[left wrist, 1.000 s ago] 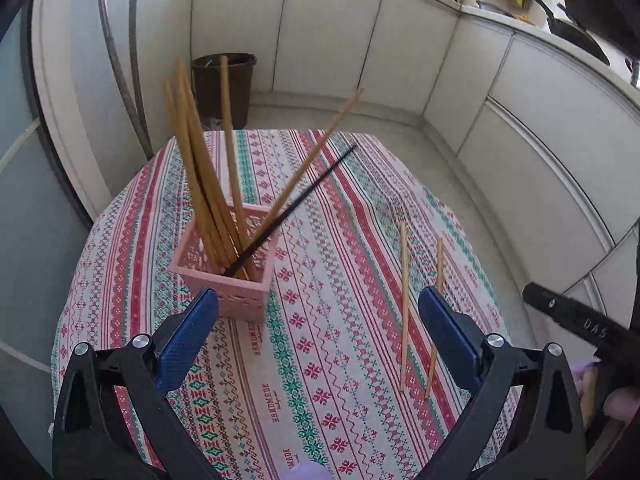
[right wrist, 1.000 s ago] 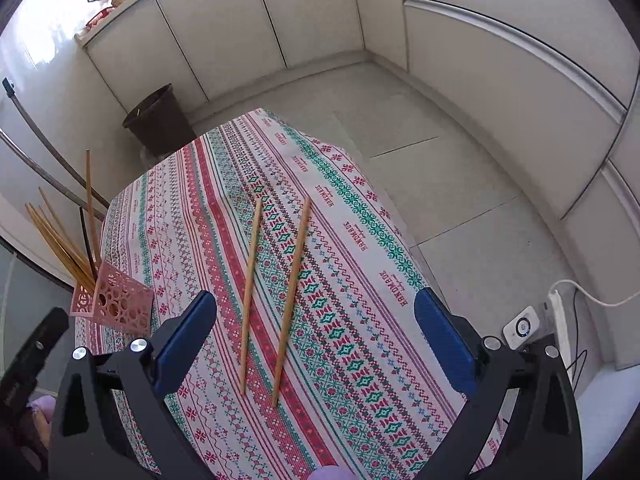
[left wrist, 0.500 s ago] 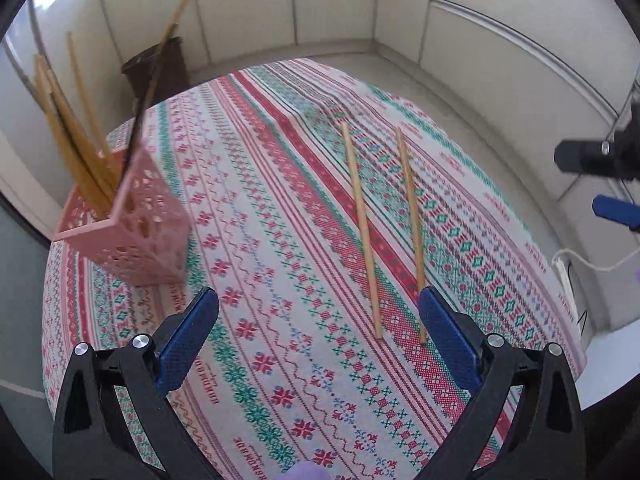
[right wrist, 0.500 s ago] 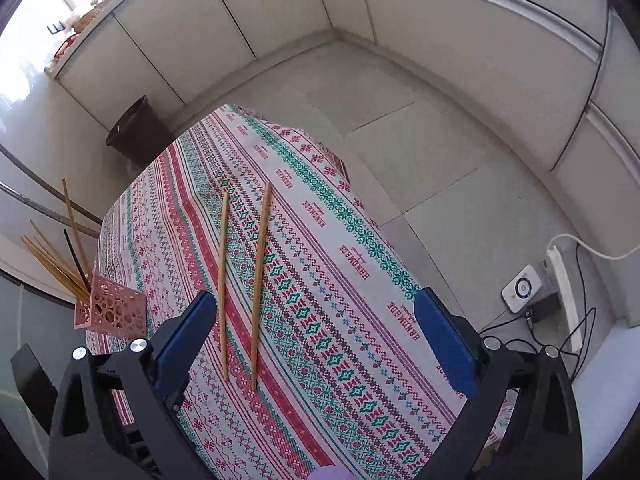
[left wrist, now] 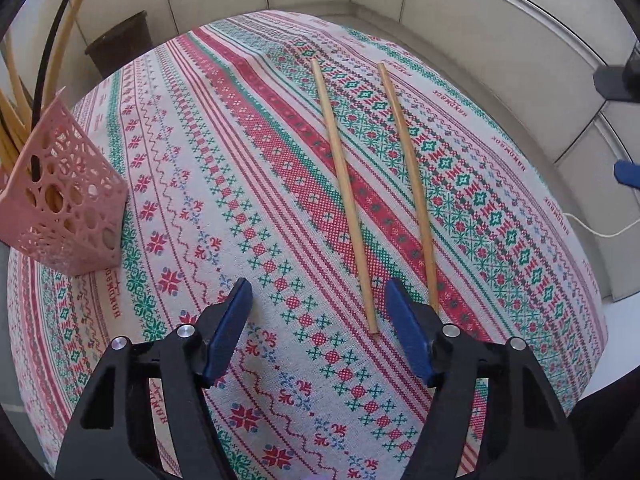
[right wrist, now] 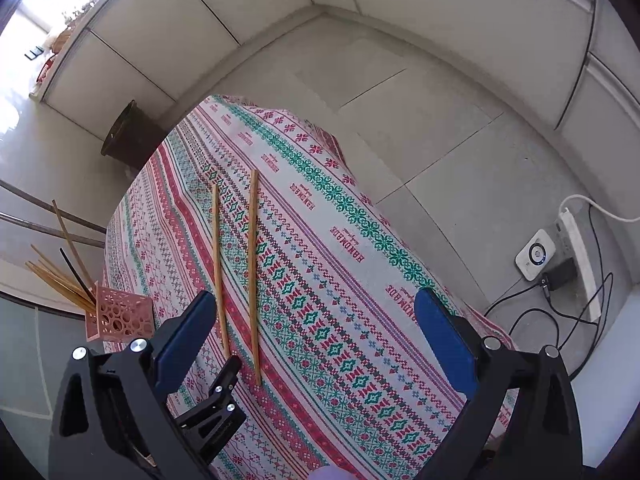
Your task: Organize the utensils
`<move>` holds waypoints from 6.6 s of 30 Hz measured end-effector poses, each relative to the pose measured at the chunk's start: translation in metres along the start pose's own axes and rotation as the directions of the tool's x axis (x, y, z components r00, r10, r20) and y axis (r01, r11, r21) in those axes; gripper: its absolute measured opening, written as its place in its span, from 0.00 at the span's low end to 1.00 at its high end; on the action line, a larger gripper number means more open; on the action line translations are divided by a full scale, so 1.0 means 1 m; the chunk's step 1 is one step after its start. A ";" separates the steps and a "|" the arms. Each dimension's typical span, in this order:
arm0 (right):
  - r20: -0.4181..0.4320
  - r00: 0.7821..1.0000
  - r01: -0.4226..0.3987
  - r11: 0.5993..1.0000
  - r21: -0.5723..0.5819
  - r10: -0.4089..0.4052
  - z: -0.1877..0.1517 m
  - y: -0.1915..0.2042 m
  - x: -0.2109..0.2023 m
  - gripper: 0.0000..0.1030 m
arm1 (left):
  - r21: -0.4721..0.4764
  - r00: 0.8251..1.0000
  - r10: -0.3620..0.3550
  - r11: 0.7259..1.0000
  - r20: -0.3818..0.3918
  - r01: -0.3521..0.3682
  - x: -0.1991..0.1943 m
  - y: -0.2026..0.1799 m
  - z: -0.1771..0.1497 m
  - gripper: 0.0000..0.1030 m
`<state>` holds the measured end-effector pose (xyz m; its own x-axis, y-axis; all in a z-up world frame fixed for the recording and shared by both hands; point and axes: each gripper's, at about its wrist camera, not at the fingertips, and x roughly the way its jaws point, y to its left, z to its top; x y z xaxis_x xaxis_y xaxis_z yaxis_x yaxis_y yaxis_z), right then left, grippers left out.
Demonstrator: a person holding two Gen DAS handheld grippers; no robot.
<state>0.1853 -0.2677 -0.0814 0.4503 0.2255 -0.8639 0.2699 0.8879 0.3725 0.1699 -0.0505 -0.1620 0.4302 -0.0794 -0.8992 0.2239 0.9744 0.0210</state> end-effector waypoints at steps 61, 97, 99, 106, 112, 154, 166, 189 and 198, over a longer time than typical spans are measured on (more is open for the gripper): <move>-0.049 0.997 0.039 0.943 -0.331 -0.059 -0.078 0.057 0.087 0.06 | -0.021 0.958 0.038 0.999 0.286 -0.033 -0.107 0.030 0.012 0.04; 0.241 0.860 -0.248 0.780 -0.574 0.450 -0.086 0.121 -0.117 0.05 | -0.150 0.774 0.098 0.989 0.625 -0.004 -0.308 0.099 -0.011 0.04; 0.229 0.853 -0.268 0.771 -0.578 0.468 -0.088 0.124 -0.121 0.05 | -0.172 0.745 0.118 0.985 0.657 -0.004 -0.325 0.106 -0.010 0.04; 0.197 0.850 -0.300 0.755 -0.583 0.489 -0.087 0.136 -0.121 0.05 | -0.285 0.699 0.226 0.958 0.679 -0.033 -0.331 0.135 0.016 0.04; 0.195 0.860 -0.278 0.755 -0.595 0.471 -0.083 0.144 -0.115 0.04 | -0.372 0.725 0.230 0.927 0.649 0.040 -0.300 0.171 0.035 0.04; 0.065 0.893 -0.253 0.618 -0.745 0.444 -0.090 0.223 -0.063 0.07 | -0.509 0.652 0.268 0.835 0.709 0.210 -0.355 0.229 -0.018 0.59; 0.339 0.773 -0.204 0.716 -0.668 0.536 -0.061 0.323 -0.046 0.07 | -0.558 0.669 0.267 0.787 0.694 0.264 -0.346 0.259 -0.024 0.62; 0.425 0.837 -0.051 0.821 -0.568 0.346 -0.084 0.213 -0.079 0.94 | -0.613 0.484 0.595 0.777 0.642 -0.143 -0.346 0.144 -0.042 0.93; 0.416 0.890 0.035 0.883 -0.469 0.186 -0.086 0.150 -0.086 0.94 | -0.544 0.575 0.508 0.830 0.641 -0.127 -0.310 0.102 -0.060 0.93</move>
<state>0.1136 -0.1194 0.0196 0.8053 0.1990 -0.5585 -0.1448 0.9795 0.1401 0.0067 0.0863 0.0924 0.9217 0.3149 -0.2265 -0.3446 0.9328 -0.1056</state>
